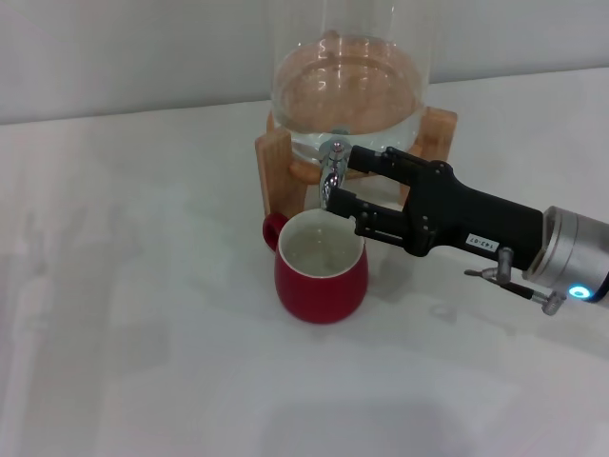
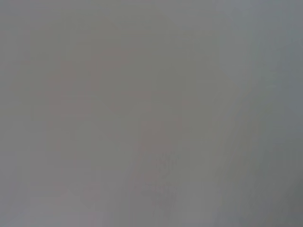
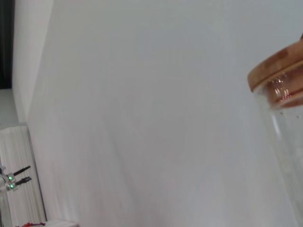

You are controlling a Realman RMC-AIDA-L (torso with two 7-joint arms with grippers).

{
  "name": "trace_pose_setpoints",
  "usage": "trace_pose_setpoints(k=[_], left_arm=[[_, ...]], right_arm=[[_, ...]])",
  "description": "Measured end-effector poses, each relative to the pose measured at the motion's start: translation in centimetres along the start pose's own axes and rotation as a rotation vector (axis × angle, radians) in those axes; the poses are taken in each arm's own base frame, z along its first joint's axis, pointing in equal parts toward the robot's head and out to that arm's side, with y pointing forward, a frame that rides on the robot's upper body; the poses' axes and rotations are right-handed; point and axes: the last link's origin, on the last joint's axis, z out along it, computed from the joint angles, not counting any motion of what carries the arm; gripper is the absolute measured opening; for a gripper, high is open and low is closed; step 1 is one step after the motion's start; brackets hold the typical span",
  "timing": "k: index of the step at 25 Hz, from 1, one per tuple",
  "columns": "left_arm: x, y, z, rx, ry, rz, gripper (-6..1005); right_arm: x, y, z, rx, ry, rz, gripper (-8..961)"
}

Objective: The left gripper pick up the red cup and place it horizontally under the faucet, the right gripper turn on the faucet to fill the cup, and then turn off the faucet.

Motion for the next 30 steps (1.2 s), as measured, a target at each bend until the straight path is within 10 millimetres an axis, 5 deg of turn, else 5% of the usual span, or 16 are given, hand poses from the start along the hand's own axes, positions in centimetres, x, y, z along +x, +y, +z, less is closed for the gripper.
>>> trace_pose_setpoints(k=[9,30], left_arm=[[-0.1,-0.1,-0.1,0.003,-0.004,0.001,440],[0.0,-0.8,-0.4,0.03,0.003,0.005,440]], right_arm=[[-1.1,0.2,-1.1,-0.008,-0.073,-0.006,748],[-3.5,-2.7,-5.3,0.2,-0.191,-0.058,748]])
